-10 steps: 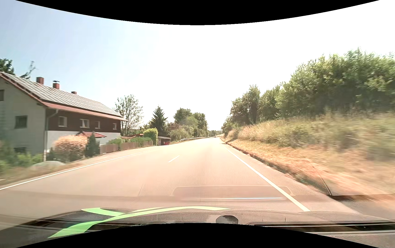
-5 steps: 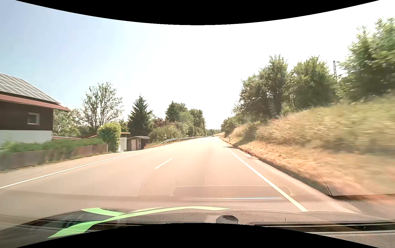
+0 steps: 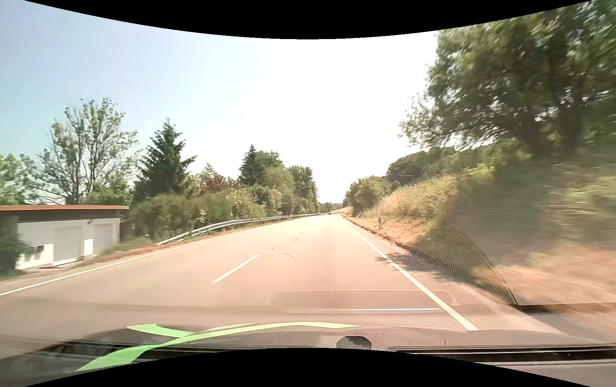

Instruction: Follow the waypoints while adhering to traffic rules and regulations

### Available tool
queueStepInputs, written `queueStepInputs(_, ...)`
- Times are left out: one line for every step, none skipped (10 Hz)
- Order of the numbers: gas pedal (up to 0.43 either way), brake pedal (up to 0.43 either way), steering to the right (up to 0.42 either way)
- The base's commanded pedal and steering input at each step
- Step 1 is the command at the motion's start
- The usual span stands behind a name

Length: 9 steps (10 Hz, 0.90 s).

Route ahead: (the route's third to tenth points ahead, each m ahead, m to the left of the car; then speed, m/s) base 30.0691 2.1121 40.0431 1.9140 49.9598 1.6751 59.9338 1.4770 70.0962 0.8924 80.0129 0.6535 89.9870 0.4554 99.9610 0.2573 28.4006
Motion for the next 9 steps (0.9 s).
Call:
queueStepInputs(0.067, 0.0, 0.002)
queueStepInputs(0.059, 0.0, 0.002)
queueStepInputs(0.059, 0.0, 0.001)
queueStepInputs(0.067, 0.0, 0.001)
queueStepInputs(0.079, 0.0, 0.001)
queueStepInputs(0.079, 0.0, 0.001)
queueStepInputs(0.079, 0.0, 0.001)
queueStepInputs(0.079, 0.0, 0.001)
queueStepInputs(0.087, 0.0, 0.001)
